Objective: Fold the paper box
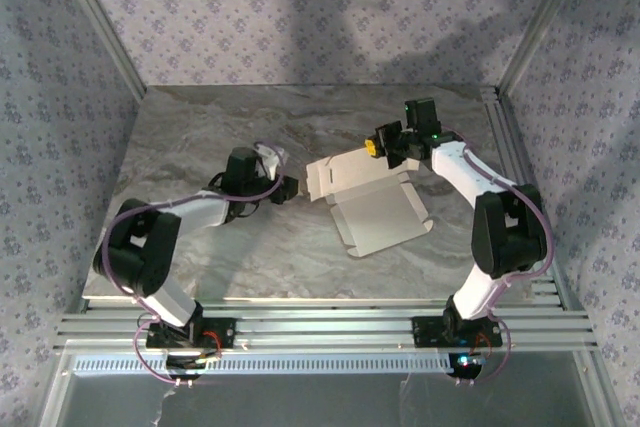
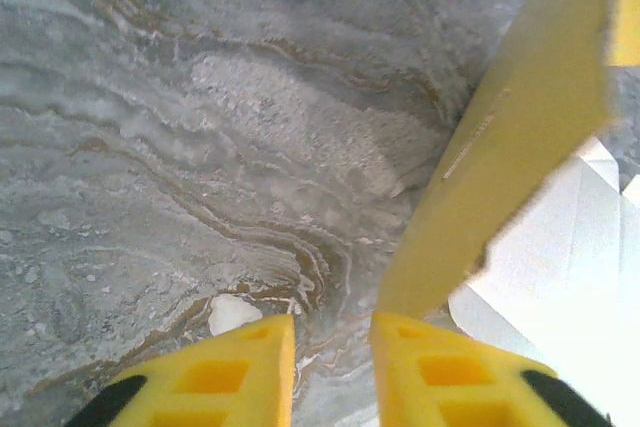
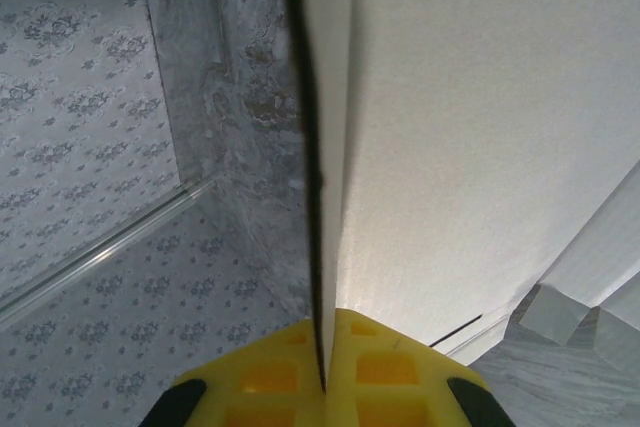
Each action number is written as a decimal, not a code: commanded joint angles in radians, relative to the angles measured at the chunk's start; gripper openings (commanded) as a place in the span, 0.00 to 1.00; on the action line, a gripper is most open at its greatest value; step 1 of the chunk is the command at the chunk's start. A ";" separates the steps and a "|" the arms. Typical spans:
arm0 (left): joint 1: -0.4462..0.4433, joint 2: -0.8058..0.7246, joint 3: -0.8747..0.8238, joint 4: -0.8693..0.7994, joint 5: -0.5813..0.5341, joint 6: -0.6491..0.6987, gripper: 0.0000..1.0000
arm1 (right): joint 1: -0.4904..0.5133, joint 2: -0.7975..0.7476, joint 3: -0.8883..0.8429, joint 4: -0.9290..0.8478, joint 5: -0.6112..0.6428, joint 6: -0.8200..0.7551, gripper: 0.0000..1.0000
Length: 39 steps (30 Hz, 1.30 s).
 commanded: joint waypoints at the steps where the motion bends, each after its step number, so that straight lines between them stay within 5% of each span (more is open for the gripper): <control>1: -0.010 -0.137 -0.060 0.080 0.013 0.015 0.36 | -0.008 0.008 0.023 -0.033 -0.036 -0.041 0.00; 5: -0.057 -0.124 0.017 -0.041 0.023 0.077 0.42 | -0.005 0.013 0.030 -0.031 -0.035 -0.036 0.00; 13: -0.132 0.006 0.197 -0.197 -0.141 0.168 0.42 | 0.007 0.007 0.025 -0.028 -0.024 -0.021 0.00; 22: -0.161 0.078 0.250 -0.196 -0.198 0.174 0.41 | 0.007 0.001 0.020 -0.023 -0.026 -0.015 0.00; 26: -0.154 0.031 0.190 -0.140 -0.238 0.159 0.50 | 0.004 0.000 0.016 -0.022 -0.029 -0.013 0.00; 33: -0.075 0.002 0.151 -0.130 0.070 0.168 0.49 | -0.002 0.002 0.019 -0.021 -0.033 -0.015 0.00; 39: -0.079 0.094 0.205 -0.102 0.118 0.152 0.45 | 0.000 0.003 0.019 -0.018 -0.031 -0.013 0.00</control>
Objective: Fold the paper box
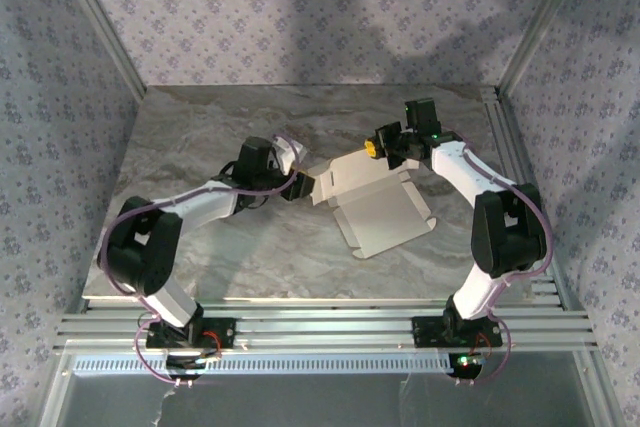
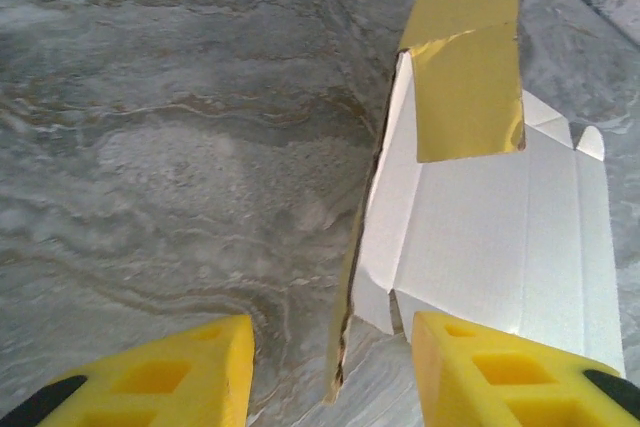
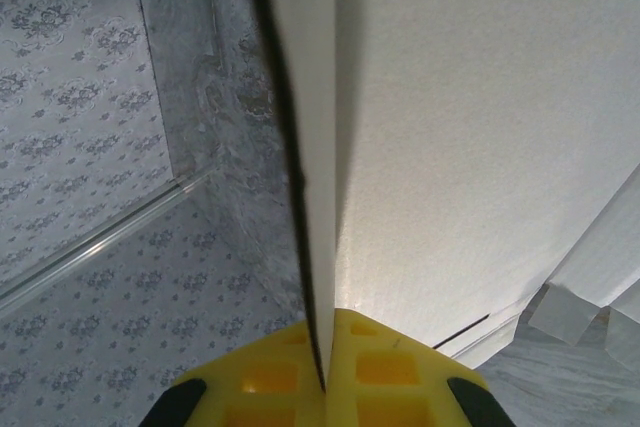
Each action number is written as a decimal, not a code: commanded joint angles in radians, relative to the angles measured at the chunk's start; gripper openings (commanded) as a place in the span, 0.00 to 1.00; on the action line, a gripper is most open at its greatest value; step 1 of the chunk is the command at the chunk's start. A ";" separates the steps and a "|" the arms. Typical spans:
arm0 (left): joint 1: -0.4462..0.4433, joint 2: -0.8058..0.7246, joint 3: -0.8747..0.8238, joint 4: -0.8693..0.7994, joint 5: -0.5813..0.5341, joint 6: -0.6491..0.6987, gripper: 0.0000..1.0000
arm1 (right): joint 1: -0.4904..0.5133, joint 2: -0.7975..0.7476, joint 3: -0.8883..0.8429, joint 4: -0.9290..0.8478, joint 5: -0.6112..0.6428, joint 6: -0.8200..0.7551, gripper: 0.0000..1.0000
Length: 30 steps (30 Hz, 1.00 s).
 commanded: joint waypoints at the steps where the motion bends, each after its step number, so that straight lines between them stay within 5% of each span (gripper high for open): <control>1: -0.007 0.036 0.047 0.034 0.079 -0.005 0.44 | 0.001 -0.001 0.017 -0.012 -0.022 0.005 0.00; 19: -0.039 0.077 0.082 0.041 -0.108 -0.082 0.03 | 0.010 -0.020 0.000 0.000 -0.012 0.023 0.00; 23: -0.068 0.051 0.055 0.053 -0.308 -0.166 0.00 | 0.024 -0.034 -0.022 0.004 0.004 0.040 0.00; 30: -0.216 0.052 0.055 -0.006 -0.832 -0.353 0.00 | 0.068 -0.066 -0.110 0.054 0.063 0.108 0.00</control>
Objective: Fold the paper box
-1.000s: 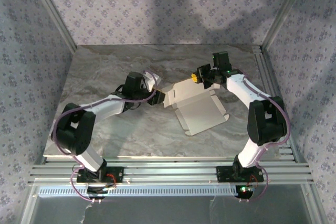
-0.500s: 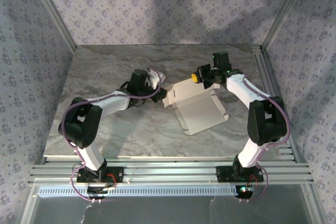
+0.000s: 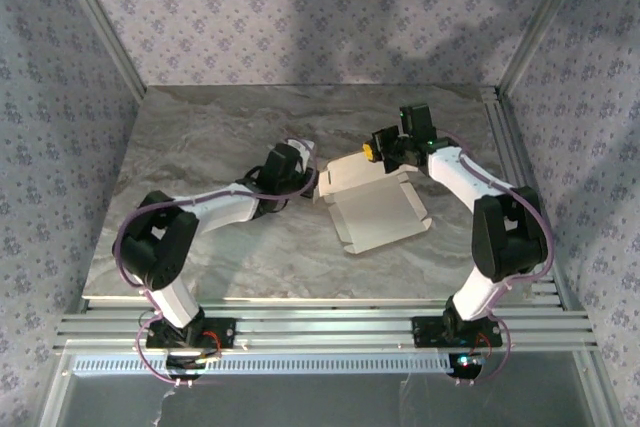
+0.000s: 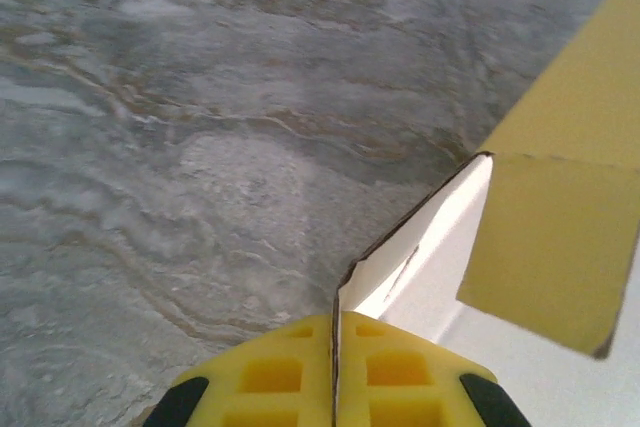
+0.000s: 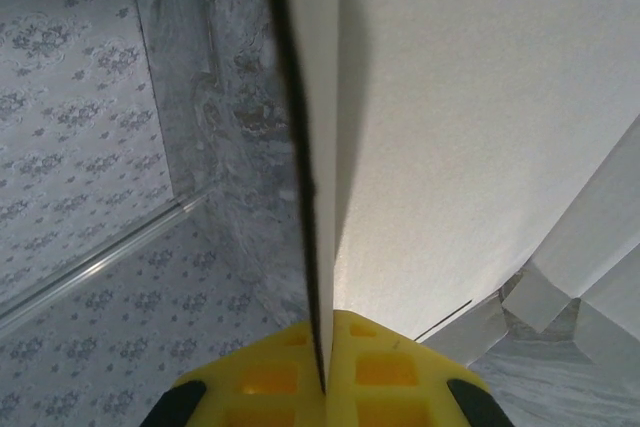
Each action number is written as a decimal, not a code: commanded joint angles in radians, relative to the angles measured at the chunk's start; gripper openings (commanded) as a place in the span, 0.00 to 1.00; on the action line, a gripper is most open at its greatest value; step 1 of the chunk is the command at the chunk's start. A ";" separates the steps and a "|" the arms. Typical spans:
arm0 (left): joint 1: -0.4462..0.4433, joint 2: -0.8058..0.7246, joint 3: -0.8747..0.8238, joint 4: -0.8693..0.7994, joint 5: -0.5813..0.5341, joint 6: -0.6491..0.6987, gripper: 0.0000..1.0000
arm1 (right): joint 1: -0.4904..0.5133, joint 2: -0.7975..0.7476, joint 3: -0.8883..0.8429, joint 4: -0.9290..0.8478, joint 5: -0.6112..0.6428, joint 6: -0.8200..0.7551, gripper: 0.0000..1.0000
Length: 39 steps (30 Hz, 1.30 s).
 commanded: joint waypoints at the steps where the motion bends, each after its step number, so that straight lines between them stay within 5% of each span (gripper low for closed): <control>1: -0.059 0.001 0.014 -0.047 -0.375 -0.143 0.00 | 0.028 -0.037 -0.058 0.010 -0.016 0.066 0.00; 9: -0.169 0.079 0.107 -0.192 -0.631 -0.432 0.00 | 0.037 -0.050 -0.101 0.046 0.000 0.096 0.00; 15: -0.199 0.103 0.144 -0.195 -0.619 -0.521 0.00 | 0.036 -0.066 -0.119 0.061 0.009 0.113 0.00; 18: -0.202 0.083 0.101 -0.112 -0.567 -0.520 0.05 | 0.034 -0.064 -0.124 0.071 0.004 0.120 0.00; 22: -0.201 0.038 0.049 0.018 -0.430 -0.415 0.40 | 0.026 -0.061 -0.131 0.081 -0.008 0.124 0.00; 25: -0.195 -0.005 0.019 0.005 -0.360 -0.333 0.51 | 0.012 -0.064 -0.132 0.081 -0.014 0.122 0.00; 31: -0.103 -0.181 -0.170 0.063 -0.174 -0.231 0.64 | -0.007 -0.061 -0.123 0.072 -0.028 0.112 0.00; 36: -0.050 -0.206 -0.205 0.041 0.109 -0.040 0.64 | -0.013 -0.054 -0.107 0.066 -0.040 0.106 0.00; 39: -0.036 -0.162 -0.213 0.078 0.189 0.009 0.62 | -0.015 -0.052 -0.106 0.063 -0.040 0.104 0.00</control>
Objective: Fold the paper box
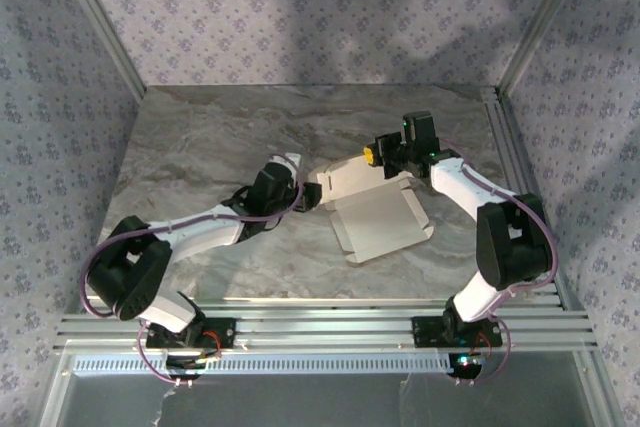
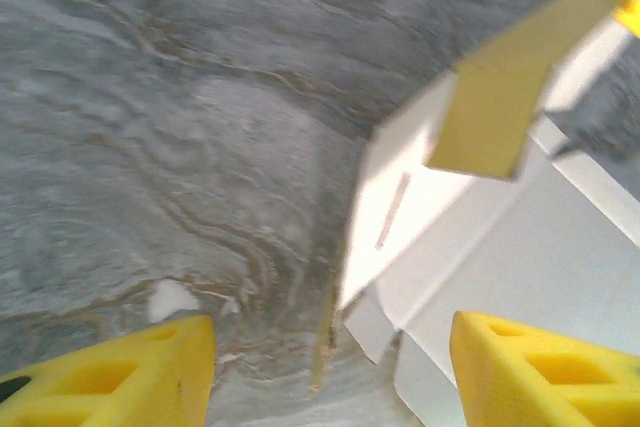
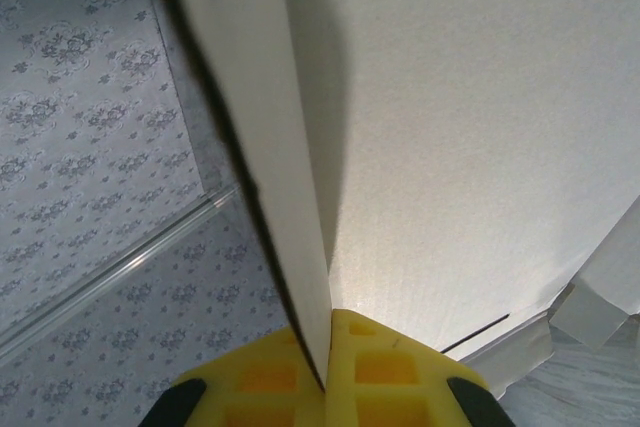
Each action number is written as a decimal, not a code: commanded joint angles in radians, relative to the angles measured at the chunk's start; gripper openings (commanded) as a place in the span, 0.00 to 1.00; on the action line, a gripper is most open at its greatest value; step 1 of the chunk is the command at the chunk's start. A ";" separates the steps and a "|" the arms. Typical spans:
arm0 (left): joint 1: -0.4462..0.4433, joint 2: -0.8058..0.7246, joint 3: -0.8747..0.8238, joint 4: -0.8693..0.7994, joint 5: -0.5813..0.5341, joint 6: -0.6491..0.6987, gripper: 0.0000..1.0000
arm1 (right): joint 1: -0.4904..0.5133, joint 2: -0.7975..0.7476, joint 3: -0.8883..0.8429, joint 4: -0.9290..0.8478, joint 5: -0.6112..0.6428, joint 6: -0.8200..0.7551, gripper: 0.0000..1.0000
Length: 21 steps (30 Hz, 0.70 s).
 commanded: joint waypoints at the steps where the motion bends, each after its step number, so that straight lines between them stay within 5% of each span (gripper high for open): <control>1: 0.011 0.049 -0.013 0.050 0.188 0.118 0.61 | -0.009 0.000 0.007 -0.063 -0.015 0.006 0.00; 10: 0.019 0.198 0.022 0.112 0.040 0.052 0.48 | -0.011 -0.004 0.020 -0.074 -0.019 0.000 0.00; 13: 0.009 0.228 0.029 0.155 0.015 0.022 0.34 | -0.011 -0.006 0.020 -0.077 -0.016 -0.001 0.00; 17: -0.023 0.229 0.032 0.151 -0.151 -0.068 0.00 | -0.005 -0.009 0.011 -0.070 -0.003 0.008 0.00; 21: -0.110 0.225 0.089 -0.012 -0.482 -0.178 0.00 | 0.028 -0.031 -0.020 -0.043 0.038 0.049 0.00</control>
